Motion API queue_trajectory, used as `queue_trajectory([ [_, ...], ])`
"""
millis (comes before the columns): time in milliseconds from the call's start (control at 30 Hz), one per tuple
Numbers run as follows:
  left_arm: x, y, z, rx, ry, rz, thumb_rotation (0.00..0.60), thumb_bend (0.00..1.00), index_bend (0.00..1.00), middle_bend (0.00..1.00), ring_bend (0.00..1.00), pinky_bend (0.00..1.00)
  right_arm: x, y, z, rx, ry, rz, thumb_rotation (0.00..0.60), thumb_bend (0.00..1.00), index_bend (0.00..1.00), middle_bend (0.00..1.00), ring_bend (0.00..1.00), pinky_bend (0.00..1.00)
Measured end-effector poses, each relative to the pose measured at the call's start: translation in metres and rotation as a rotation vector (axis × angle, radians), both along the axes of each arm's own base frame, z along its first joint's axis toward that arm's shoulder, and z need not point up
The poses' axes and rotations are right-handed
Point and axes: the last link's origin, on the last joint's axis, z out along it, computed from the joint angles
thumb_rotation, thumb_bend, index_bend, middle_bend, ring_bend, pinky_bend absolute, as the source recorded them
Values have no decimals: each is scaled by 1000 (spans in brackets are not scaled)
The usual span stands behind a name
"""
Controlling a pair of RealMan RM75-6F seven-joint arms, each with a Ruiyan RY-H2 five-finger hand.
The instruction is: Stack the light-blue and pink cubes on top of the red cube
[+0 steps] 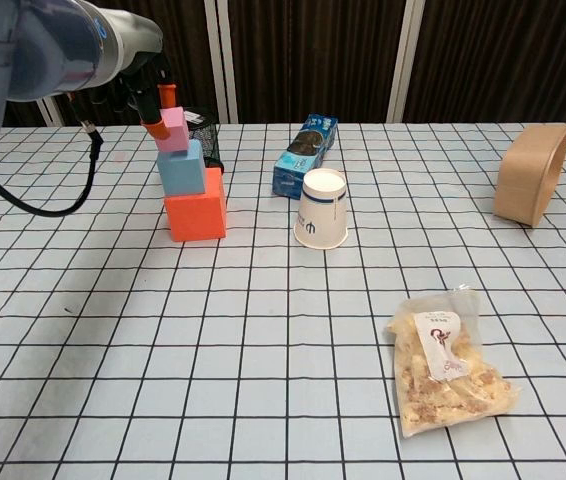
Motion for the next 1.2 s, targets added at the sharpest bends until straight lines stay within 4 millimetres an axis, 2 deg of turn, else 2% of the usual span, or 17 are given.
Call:
queue_trajectory([
  [967, -2, 1, -7, -12, 8, 11, 600, 344, 455, 869, 714, 770, -1, 0, 0, -2, 1, -4, 600, 138, 137, 101, 199, 379],
  [1200, -1, 1, -6, -6, 7, 9, 600, 324, 425, 869, 714, 769, -1, -1, -1, 2, 3, -5, 600, 138, 138, 101, 199, 379],
])
